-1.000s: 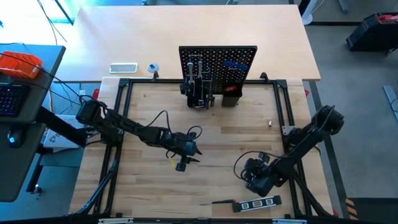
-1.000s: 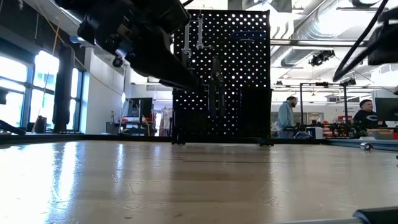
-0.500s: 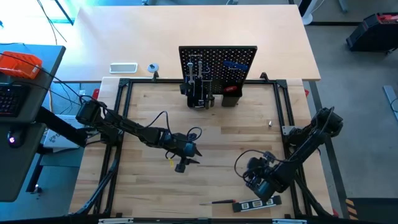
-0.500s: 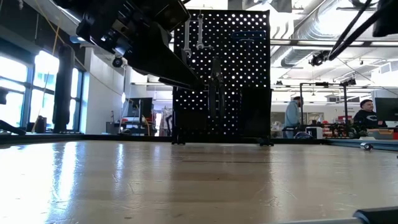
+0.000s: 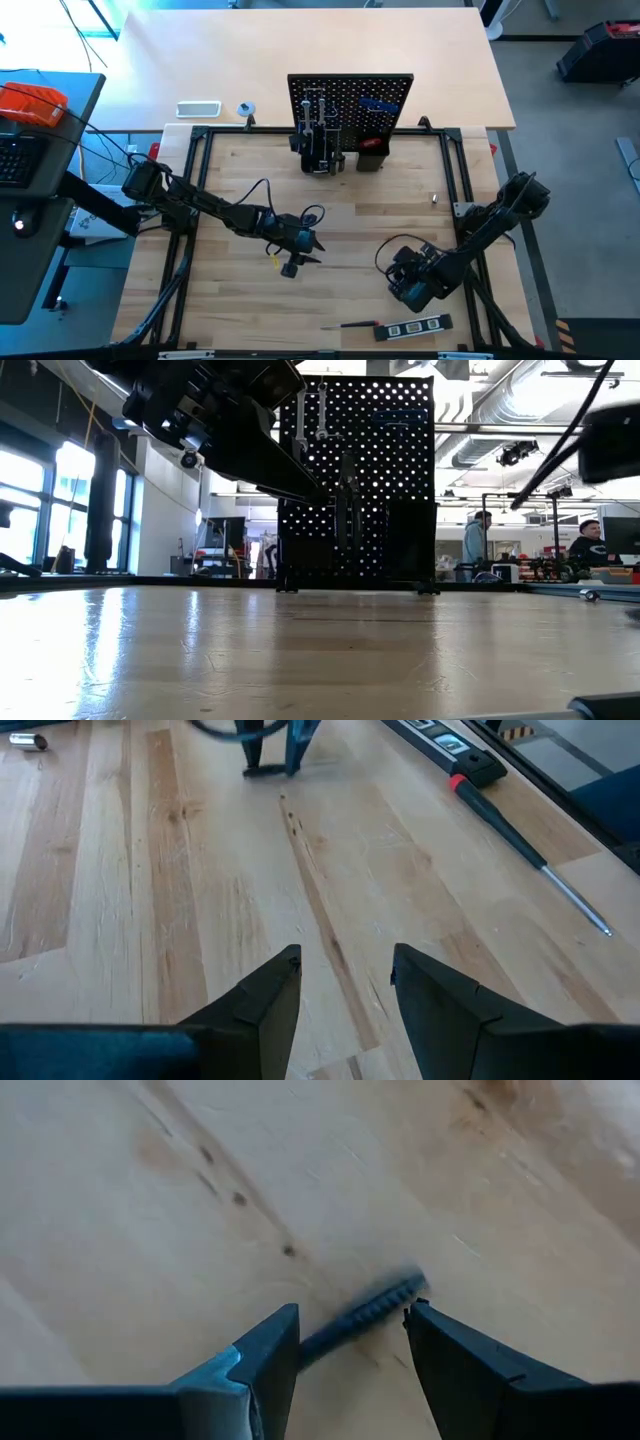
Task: Hang tools onto peg board
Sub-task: Put the nut driver into the left bin on the pegboard
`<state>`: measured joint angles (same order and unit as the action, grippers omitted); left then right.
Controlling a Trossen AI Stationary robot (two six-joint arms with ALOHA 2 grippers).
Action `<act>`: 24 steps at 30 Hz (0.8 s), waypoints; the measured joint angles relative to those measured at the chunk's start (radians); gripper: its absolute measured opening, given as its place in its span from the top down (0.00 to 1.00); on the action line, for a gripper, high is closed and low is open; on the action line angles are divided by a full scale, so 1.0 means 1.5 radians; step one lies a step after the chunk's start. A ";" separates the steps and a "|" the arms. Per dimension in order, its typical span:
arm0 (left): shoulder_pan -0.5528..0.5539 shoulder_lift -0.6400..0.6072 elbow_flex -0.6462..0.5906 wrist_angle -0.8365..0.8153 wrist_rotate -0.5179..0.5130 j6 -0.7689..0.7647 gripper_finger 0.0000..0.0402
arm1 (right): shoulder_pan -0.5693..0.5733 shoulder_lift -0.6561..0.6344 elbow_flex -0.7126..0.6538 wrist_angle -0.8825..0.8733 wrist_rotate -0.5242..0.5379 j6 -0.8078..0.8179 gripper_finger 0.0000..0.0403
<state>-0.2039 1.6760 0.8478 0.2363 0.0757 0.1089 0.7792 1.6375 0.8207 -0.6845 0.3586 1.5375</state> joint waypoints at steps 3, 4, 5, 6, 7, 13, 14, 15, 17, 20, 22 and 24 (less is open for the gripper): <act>0.000 0.000 0.000 0.000 0.000 0.000 0.62 | -0.012 -0.001 -0.032 0.048 -0.001 0.000 0.55; 0.000 0.000 0.000 0.000 0.000 0.000 0.62 | -0.015 -0.003 -0.042 0.065 -0.001 0.000 0.55; 0.000 0.000 0.000 0.000 0.000 0.000 0.62 | -0.017 -0.004 -0.052 0.078 -0.002 -0.001 0.57; 0.000 0.000 0.000 0.000 0.000 0.000 0.62 | -0.018 -0.005 -0.058 0.085 -0.002 0.000 0.59; 0.000 0.000 0.000 0.000 0.000 0.001 0.62 | -0.017 -0.005 -0.060 0.086 0.002 0.000 0.61; 0.000 0.000 0.000 0.000 0.000 0.005 0.62 | -0.015 -0.002 -0.062 0.100 0.026 -0.057 0.92; 0.000 0.000 0.000 0.000 0.000 0.005 0.62 | -0.015 -0.002 -0.062 0.102 0.030 -0.072 0.95; 0.000 0.000 0.000 0.000 0.000 0.005 0.62 | -0.015 -0.002 -0.062 0.104 0.035 -0.081 0.95; 0.000 0.000 0.000 0.000 -0.001 0.009 0.62 | -0.018 -0.001 -0.062 0.104 0.039 -0.082 0.94; 0.000 0.000 0.000 0.002 -0.010 0.013 0.62 | -0.020 -0.007 -0.062 0.103 0.059 -0.090 0.94; 0.002 0.000 0.000 0.007 -0.027 0.016 0.62 | -0.022 -0.016 -0.065 0.103 0.095 -0.109 0.96; 0.005 0.000 0.000 0.017 -0.041 0.022 0.62 | -0.025 -0.034 -0.066 0.101 0.141 -0.123 0.96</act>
<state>-0.1968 1.6756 0.8474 0.2624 0.0138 0.1413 0.7411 1.5867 0.7216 -0.5335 0.5694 1.3524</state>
